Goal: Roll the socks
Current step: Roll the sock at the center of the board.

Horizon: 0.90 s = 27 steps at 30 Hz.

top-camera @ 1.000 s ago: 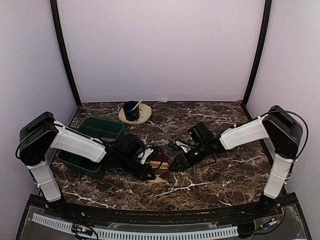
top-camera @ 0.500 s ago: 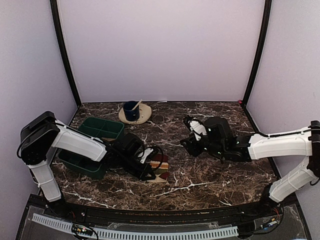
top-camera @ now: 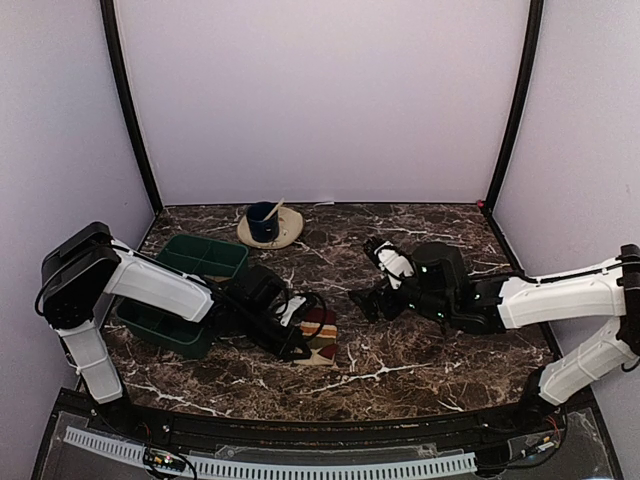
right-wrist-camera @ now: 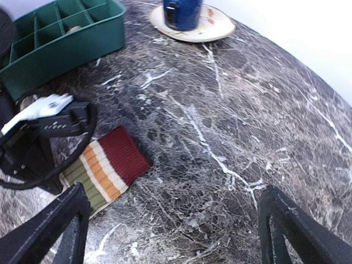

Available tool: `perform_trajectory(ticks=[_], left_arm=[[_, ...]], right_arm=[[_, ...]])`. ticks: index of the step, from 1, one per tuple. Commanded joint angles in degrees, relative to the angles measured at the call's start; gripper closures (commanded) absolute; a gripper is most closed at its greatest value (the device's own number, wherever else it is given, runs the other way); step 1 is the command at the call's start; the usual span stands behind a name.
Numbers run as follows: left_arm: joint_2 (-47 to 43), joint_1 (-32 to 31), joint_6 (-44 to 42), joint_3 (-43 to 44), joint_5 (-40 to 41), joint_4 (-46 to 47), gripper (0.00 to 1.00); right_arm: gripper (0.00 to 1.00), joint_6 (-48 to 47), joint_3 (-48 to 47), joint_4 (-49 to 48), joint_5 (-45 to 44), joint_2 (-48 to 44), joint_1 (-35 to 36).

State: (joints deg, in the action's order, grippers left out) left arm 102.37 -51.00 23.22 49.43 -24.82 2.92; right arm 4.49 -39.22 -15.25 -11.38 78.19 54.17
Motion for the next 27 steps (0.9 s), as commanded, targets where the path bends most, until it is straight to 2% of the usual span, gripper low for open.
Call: perform_trajectory(ticks=[1, 5, 14, 21, 27], left_arm=[[2.84, 0.37, 0.4, -1.79, 2.68, -7.78, 0.97], [3.08, 0.62, 0.43, -1.63, 2.23, -8.14, 0.98], [3.18, 1.33, 0.52, -1.71, 0.65, -9.27, 0.99], [3.21, 1.91, 0.73, -1.64, -1.13, -9.61, 0.99], [3.58, 2.35, 0.53, -1.45, -2.2, -10.02, 1.0]], right_arm=[[0.06, -6.45, -1.6, 0.73, -2.54, 0.87, 5.12], [0.15, -11.53, -1.94, 3.18, -6.96, 2.85, 11.21], [0.19, -20.34, -3.37, 6.61, -12.47, 9.43, 22.91], [0.27, -24.95, -7.35, 9.56, -13.06, 16.5, 25.35], [0.41, -28.32, -10.02, 11.71, -11.91, 19.8, 25.56]])
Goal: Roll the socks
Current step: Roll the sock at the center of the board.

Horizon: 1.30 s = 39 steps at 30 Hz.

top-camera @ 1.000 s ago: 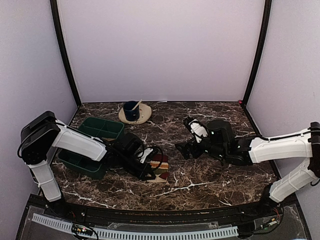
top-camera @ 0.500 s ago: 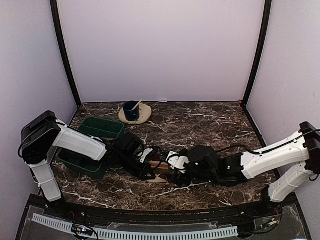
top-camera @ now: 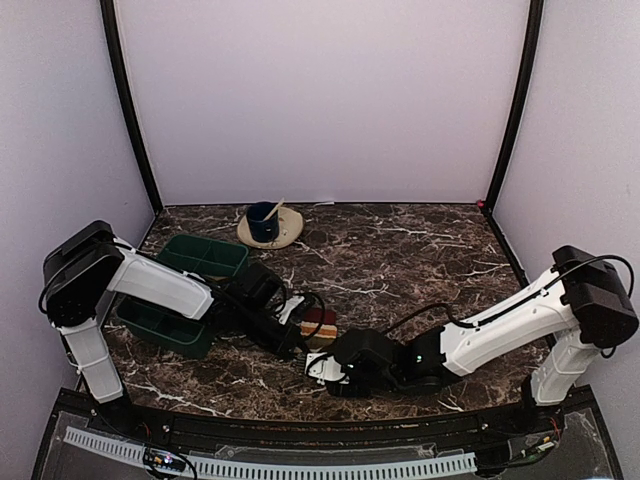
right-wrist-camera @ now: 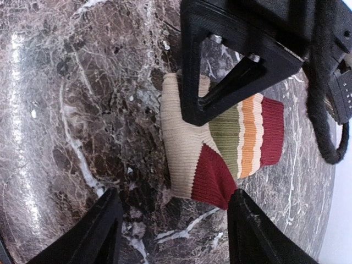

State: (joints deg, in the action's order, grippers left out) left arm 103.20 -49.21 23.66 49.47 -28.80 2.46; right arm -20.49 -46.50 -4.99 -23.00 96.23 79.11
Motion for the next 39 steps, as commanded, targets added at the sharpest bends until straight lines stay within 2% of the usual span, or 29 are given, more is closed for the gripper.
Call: perform_trajectory(ticks=[1, 21, 31, 39], left_arm=[[2.79, 0.59, 0.08, -1.51, 1.6, -9.55, 1.0], [2.89, 0.7, -0.16, -2.57, -0.25, -8.79, 1.0], [2.62, 0.87, -0.25, -3.04, -0.47, -9.04, 1.0], [2.69, 1.05, -0.22, -2.99, -0.95, -8.81, 1.0]], right_arm=[[0.43, -3.74, -3.06, 1.82, -0.14, 2.37, 0.61], [0.52, -8.76, -6.43, 2.31, -1.13, 8.02, -1.59], [0.74, -8.2, -8.69, 6.57, 1.59, 10.31, -4.01], [0.76, -6.85, -7.78, 7.69, 2.05, 10.76, -4.69]])
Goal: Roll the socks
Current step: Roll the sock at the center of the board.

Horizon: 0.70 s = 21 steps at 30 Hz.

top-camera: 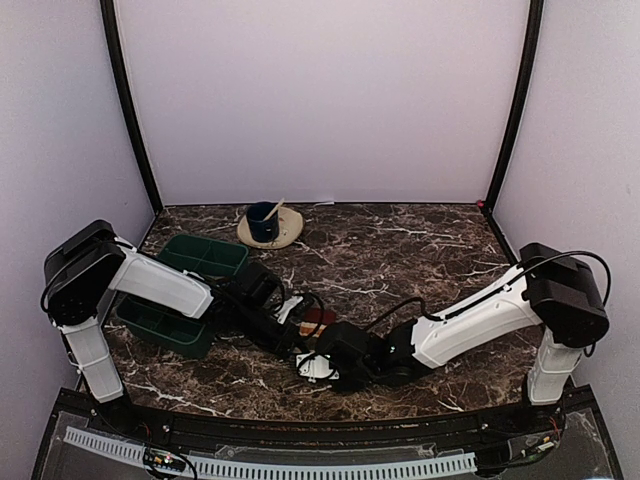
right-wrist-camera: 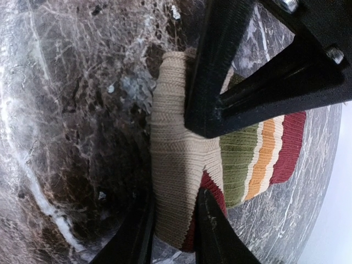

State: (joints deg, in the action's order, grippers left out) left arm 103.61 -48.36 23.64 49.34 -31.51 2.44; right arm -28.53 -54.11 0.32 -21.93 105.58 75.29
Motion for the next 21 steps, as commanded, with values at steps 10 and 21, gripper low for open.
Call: perform_trajectory(ticks=[10, 21], left_arm=[[1.27, 0.27, 0.04, -3.36, 2.05, -8.71, 1.0], [-4.72, 1.92, 2.74, -5.49, 6.55, -7.03, 0.83]], right_arm=[[0.89, 3.26, -2.88, 6.47, 6.53, 3.2, -3.31], [0.95, 9.08, -5.06, 10.59, 17.74, 3.62, -7.75]])
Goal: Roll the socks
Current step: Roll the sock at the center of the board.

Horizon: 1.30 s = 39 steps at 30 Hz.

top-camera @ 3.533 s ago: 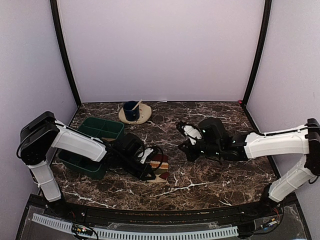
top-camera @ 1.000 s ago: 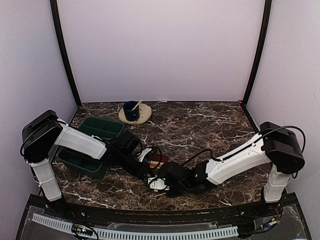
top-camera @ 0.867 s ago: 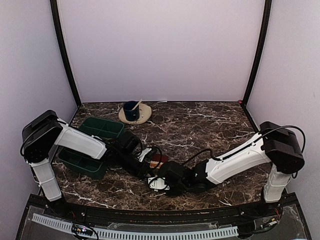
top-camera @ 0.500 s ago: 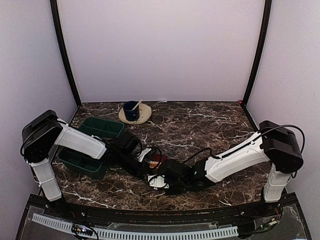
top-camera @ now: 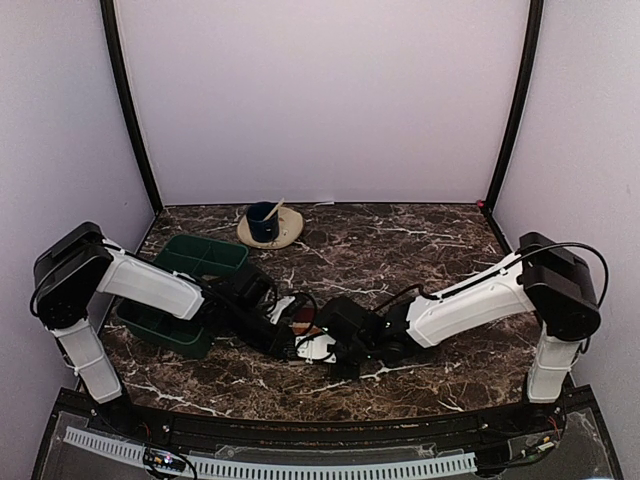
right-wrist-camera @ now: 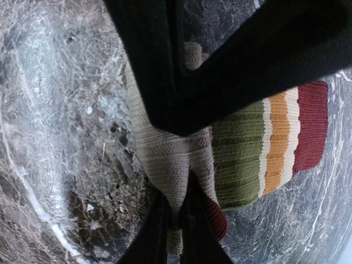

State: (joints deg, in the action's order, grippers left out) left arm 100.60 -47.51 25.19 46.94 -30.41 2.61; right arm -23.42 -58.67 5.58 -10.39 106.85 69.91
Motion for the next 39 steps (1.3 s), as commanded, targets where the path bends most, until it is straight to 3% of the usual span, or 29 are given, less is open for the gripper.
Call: perform_trajectory(ticks=[1, 13, 33, 39], left_arm=[[-2.38, 1.22, 1.44, -3.27, 6.06, -7.06, 0.81], [-9.05, 2.2, 4.0, -6.37, 10.55, -3.74, 0.71], [-22.89, 2.11, 3.61, -17.03, 8.71, 9.38, 0.69], [-26.04, -1.36, -0.65, -18.04, 8.48, 10.19, 0.69]], right_arm=[[0.96, 4.49, -0.74, 5.61, 7.24, 2.32, -2.81], [0.96, 8.94, -4.44, 11.03, 20.52, 2.93, -6.61], [0.97, 14.36, -11.29, 17.16, 43.63, 8.8, -12.08], [0.98, 16.81, -12.4, 17.33, 51.21, 11.26, -14.09]])
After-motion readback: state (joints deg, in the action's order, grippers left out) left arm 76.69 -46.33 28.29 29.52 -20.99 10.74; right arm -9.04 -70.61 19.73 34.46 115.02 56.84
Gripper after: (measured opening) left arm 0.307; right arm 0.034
